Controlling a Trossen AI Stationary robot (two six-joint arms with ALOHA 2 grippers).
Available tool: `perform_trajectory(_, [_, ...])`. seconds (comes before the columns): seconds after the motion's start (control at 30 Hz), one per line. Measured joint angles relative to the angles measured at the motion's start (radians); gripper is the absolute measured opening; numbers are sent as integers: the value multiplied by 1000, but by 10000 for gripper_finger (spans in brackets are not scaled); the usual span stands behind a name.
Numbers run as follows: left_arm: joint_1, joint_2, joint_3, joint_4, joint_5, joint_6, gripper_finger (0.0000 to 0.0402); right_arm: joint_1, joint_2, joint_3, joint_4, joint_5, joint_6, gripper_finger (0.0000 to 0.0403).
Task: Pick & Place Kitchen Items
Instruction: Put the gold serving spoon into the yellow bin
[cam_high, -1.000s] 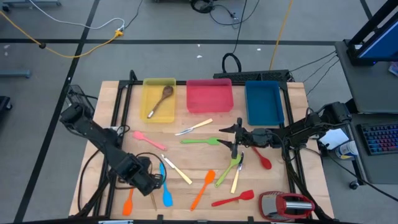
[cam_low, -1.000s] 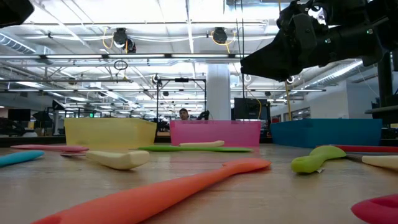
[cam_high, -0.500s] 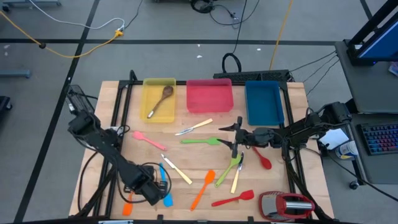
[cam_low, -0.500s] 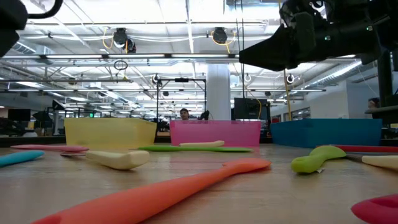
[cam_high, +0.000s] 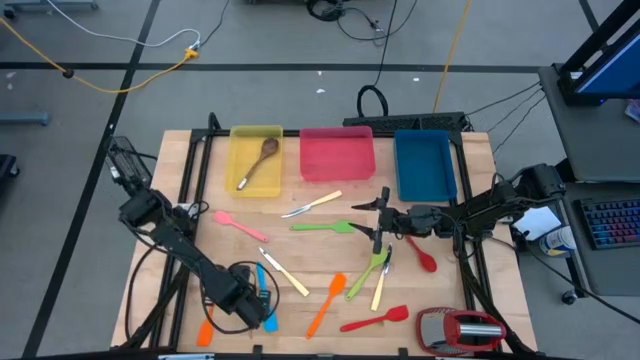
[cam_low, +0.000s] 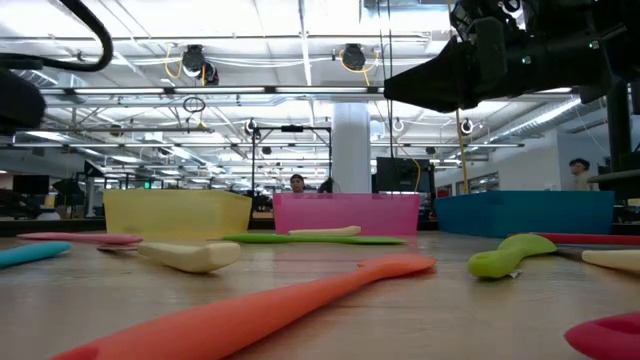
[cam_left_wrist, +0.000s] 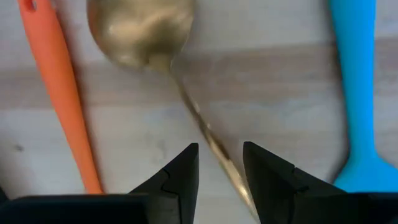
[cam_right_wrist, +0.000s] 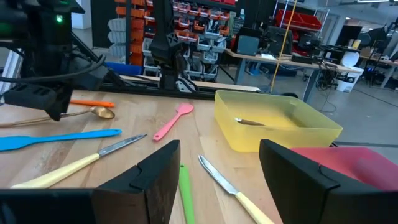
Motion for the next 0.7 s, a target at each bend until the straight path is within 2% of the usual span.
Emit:
perform_trajectory(0.43, [7,-7,-73,90,-5,42,128,0,0,0,0,0,1,212])
perform_trajectory(0.53, [7,-6,-74,88,-37,72,101,0,0,0,0,-1,1,212])
perform_trajectory(0.7, [22,-5,-74,87,-44,129,21,1,0,0,-1,-1,4,212])
